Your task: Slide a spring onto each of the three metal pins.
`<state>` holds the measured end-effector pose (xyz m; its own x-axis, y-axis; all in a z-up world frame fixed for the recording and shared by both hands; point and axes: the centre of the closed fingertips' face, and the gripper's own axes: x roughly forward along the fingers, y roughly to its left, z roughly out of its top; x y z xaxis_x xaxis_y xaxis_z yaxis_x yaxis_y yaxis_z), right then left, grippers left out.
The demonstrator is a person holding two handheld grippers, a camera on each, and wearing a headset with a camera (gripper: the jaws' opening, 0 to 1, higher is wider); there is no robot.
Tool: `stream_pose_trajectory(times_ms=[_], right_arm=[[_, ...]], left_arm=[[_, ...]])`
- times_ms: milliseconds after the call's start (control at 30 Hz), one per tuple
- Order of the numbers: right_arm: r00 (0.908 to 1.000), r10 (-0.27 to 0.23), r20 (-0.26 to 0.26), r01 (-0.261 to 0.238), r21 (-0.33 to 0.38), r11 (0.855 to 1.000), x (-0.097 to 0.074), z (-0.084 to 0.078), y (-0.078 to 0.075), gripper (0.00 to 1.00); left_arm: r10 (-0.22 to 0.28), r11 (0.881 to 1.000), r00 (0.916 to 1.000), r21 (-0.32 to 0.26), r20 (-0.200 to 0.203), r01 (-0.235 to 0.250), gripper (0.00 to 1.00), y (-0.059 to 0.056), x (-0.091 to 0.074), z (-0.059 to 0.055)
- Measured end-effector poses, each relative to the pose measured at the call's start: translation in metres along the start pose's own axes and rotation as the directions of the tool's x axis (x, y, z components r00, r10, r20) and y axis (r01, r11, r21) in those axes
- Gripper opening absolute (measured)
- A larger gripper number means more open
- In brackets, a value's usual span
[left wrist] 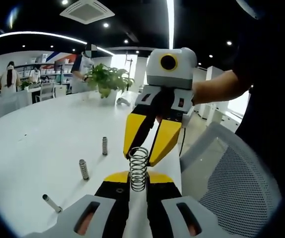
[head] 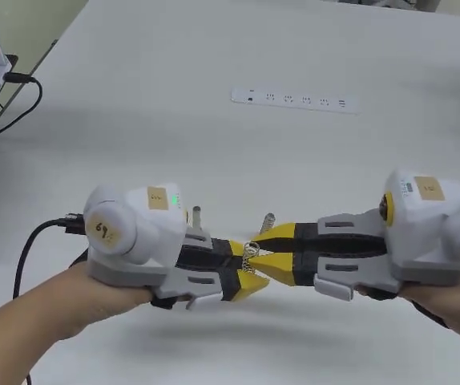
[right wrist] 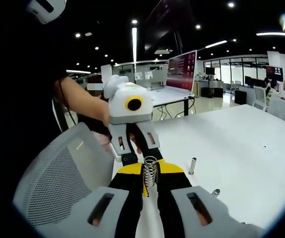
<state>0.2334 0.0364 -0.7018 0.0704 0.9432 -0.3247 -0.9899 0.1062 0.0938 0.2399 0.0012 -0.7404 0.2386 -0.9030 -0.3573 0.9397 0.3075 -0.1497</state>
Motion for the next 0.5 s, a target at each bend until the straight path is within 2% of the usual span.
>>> stream_pose_trajectory(times_ms=[500], right_arm=[[0.9997, -0.024, -0.009, 0.024, -0.01, 1.0, -0.0012, -0.0001, -0.0045, 0.07]], left_arm=[[0.04, 0.999, 0.999, -0.029, 0.018, -0.04, 0.19, 0.0075, -0.0059, -0.0052]])
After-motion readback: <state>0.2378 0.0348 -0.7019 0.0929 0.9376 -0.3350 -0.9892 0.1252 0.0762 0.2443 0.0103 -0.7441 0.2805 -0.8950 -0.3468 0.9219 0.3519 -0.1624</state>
